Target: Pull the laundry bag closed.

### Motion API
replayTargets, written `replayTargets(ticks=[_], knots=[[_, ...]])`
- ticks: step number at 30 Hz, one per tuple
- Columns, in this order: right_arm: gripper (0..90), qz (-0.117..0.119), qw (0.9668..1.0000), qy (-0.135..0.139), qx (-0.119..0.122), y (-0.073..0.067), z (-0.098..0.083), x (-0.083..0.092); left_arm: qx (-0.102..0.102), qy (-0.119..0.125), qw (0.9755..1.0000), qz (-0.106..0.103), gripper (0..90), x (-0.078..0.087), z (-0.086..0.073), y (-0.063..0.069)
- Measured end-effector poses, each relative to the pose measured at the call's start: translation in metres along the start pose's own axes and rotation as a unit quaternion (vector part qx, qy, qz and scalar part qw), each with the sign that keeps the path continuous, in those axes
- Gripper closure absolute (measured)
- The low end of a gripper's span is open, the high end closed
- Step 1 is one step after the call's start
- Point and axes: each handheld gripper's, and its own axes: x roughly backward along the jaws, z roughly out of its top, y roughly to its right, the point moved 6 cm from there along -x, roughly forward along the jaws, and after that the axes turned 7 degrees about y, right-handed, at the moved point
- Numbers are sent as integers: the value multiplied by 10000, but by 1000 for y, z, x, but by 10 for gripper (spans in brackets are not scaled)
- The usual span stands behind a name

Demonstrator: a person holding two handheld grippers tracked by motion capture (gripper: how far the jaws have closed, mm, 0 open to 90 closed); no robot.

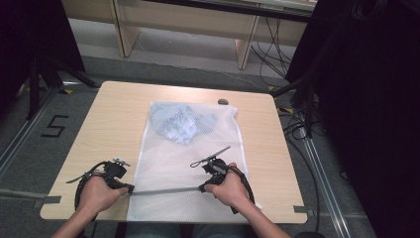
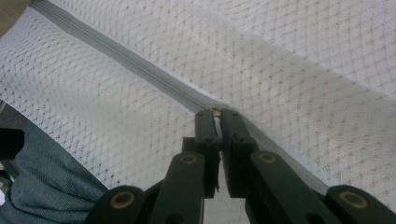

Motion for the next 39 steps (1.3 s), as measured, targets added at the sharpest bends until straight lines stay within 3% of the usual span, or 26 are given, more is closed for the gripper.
replayTargets(ticks=[2, 7, 13, 18, 24, 25, 27, 39], knots=[[871, -15, 10000, -53, 5, 1, 0, 1, -87, -7, 10000, -17, 895, 0, 0, -1], [871, 17, 9999, -11, 118, 4, -1, 0, -8, -7, 10000, 5, 895, 0, 0, 0], [870, -35, 10000, -20, 8, 7, -3, 3, 2, -1, 10000, 6, 895, 0, 0, 0], [871, 4, 10000, 40, 26, 7, -3, 3, -65, -4, 10000, -10, 895, 0, 0, -1], [871, 14, 10000, 50, 50, 7, -3, 5, -13, -5, 10000, 16, 895, 0, 0, 0], [871, -69, 10000, 47, 20, 7, -3, 5, -21, -3, 10000, 18, 895, 0, 0, 0], [871, 4, 9999, 106, 19, 7, -3, 5, -14, -1, 10000, 18, 895, 0, 0, 0], [871, -51, 10000, 32, 22, 11, -6, 8, 11, 0, 10000, 11, 894, 0, 0, 0]])
